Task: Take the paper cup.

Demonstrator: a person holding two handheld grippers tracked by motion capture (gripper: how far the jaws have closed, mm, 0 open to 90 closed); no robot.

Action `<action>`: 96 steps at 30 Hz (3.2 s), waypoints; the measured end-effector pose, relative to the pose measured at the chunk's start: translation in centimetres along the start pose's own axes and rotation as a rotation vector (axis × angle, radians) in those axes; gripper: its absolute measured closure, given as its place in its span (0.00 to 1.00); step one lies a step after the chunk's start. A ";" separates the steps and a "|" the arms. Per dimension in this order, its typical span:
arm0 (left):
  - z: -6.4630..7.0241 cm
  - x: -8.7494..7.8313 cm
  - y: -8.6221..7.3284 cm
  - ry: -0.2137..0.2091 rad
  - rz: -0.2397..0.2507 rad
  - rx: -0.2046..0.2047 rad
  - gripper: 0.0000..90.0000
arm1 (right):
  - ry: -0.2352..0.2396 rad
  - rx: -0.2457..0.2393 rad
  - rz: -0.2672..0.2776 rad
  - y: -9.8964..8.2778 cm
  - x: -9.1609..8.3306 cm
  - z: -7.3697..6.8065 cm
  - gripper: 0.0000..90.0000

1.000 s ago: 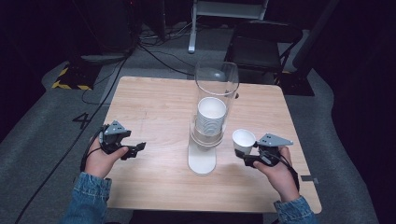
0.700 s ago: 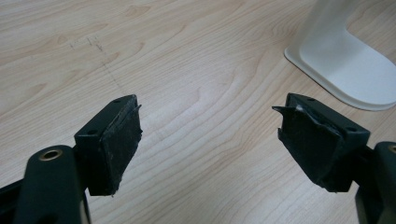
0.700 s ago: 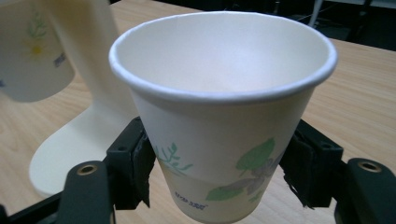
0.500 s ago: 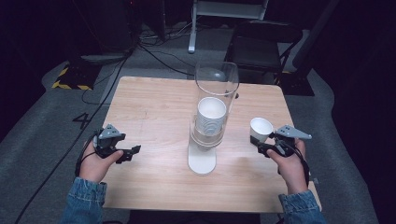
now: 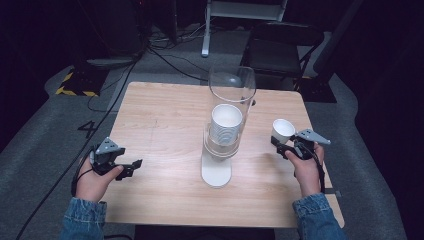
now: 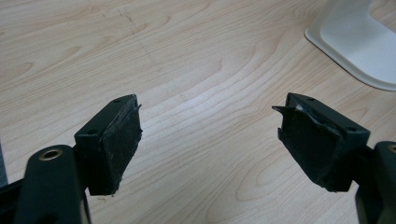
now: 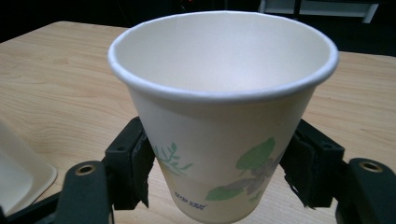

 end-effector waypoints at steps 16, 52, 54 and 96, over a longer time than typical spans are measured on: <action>0.1 -0.4 -0.5 0.004 -0.005 -0.006 0.23 | -0.037 0.054 -0.094 -1.8 3.6 1.3 0.36; 0.5 0.7 0.4 -0.024 -0.003 0.026 0.23 | -0.024 0.013 -0.177 -0.9 -0.2 1.0 0.18; 0.5 0.8 0.5 -0.032 -0.004 0.026 0.23 | -0.018 0.011 -0.164 -0.6 -1.0 1.0 0.18; 4.4 3.8 -2.9 -0.168 -0.026 0.155 0.22 | 0.332 -0.196 -0.312 -6.9 -3.3 -6.7 0.23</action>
Point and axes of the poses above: each handheld gripper's, and its own axes: x roughly forward along the jaws, y roughly out of its top, z roughly to its right, the point moved 1 cm from there along x, roughly forward along the jaws, and after that the axes turned 7 degrees about x, right-handed, at the moved point
